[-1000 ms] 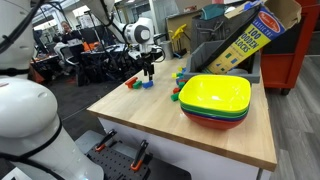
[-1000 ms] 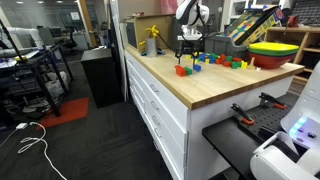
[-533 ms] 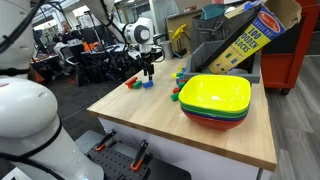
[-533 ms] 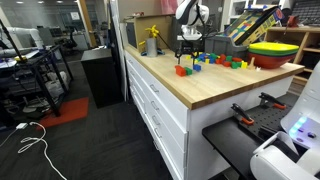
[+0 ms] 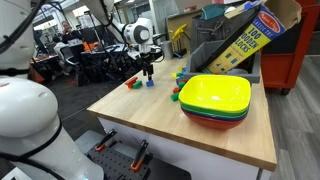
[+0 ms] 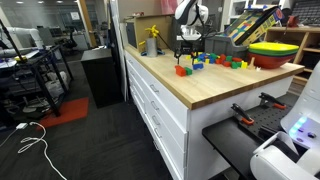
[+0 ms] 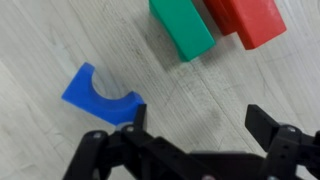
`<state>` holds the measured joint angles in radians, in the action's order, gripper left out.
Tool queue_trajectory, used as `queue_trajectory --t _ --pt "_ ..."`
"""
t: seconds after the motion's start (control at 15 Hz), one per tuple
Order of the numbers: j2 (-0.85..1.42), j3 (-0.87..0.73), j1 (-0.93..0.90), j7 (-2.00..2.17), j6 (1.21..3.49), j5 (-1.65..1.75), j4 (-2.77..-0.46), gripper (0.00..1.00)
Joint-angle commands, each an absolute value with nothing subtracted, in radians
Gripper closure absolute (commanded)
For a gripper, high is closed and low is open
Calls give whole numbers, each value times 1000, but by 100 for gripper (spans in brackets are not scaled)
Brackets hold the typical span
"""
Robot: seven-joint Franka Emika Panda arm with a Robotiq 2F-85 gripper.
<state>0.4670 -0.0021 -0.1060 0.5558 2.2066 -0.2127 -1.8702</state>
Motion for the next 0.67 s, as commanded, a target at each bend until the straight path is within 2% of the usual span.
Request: queue_trajectory --t 0.0,0.6 --pt "477 5 -112 562 2210 -238 -1860 0" --pt "461 -30 -106 566 2204 -207 -1867 0"
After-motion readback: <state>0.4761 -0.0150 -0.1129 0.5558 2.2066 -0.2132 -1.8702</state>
